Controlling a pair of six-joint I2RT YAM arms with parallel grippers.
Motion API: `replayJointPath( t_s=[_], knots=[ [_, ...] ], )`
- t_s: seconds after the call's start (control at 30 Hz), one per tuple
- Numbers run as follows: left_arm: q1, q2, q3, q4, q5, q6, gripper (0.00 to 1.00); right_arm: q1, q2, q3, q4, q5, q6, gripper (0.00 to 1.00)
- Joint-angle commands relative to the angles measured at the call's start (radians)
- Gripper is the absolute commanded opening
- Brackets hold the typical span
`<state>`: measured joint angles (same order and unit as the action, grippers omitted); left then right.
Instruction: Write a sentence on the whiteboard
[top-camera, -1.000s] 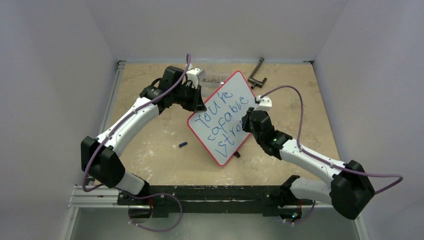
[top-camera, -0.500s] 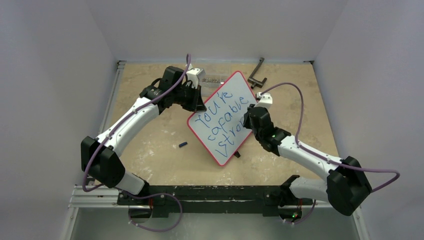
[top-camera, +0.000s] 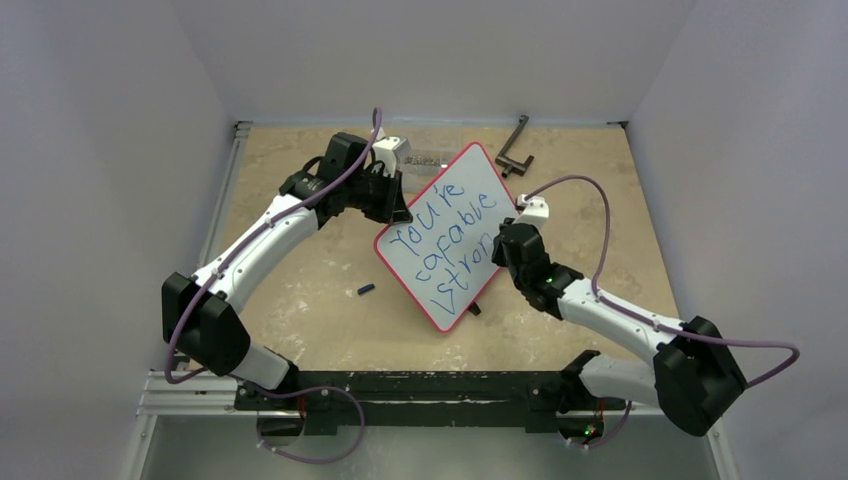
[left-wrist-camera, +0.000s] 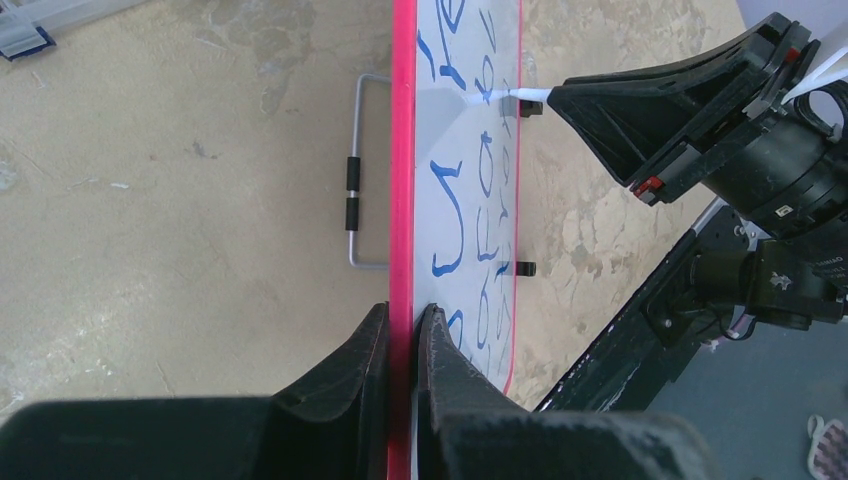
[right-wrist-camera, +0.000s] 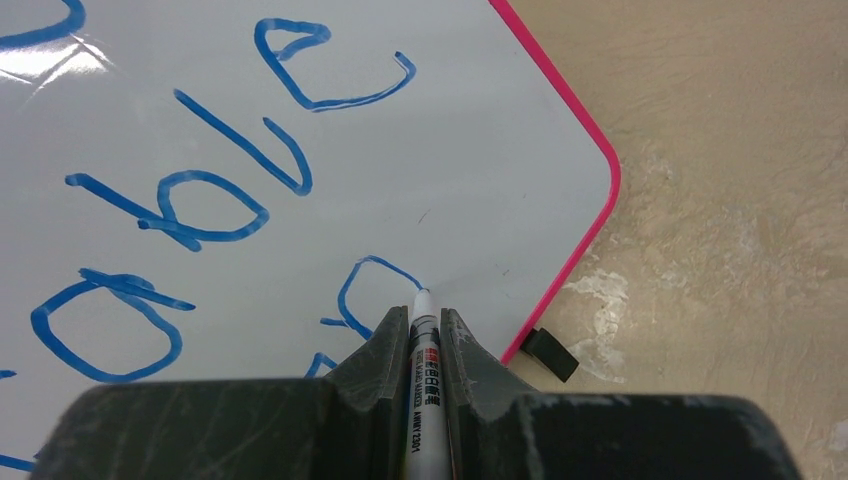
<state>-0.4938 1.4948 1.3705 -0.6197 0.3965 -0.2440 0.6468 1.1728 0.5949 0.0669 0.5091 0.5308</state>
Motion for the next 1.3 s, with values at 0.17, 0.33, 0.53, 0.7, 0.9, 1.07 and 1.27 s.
replayJointPath(
  t_s=[0.17,0.33,0.53,0.7,0.9,1.07,1.27],
  knots=[
    [0.003,-0.034,-0.009,-0.02,-0.107,0.068,0.0,0.007,-0.015,-0.024,0.002,-0.043,0.036,0.0],
    [0.003,-0.036,-0.01,-0.02,-0.111,0.067,0.0,0.004,-0.054,-0.002,-0.017,-0.03,0.019,0.0],
    [0.003,-0.034,-0.011,-0.02,-0.112,0.068,0.0,-0.07,-0.099,0.031,0.0,-0.088,-0.001,0.0],
    [0.003,-0.035,-0.01,-0.019,-0.114,0.069,0.0,-0.18,-0.098,0.045,0.027,-0.184,-0.017,0.0],
    [0.003,-0.033,-0.01,-0.019,-0.113,0.069,0.0,-0.272,-0.073,0.04,0.084,-0.298,-0.022,0.0],
    [0.004,-0.034,-0.01,-0.02,-0.112,0.069,0.0,-0.304,-0.055,0.037,0.126,-0.358,-0.018,0.0],
    [0.005,-0.036,-0.008,-0.02,-0.11,0.069,0.0,-0.315,-0.019,0.052,0.151,-0.391,-0.009,0.0]
  ],
)
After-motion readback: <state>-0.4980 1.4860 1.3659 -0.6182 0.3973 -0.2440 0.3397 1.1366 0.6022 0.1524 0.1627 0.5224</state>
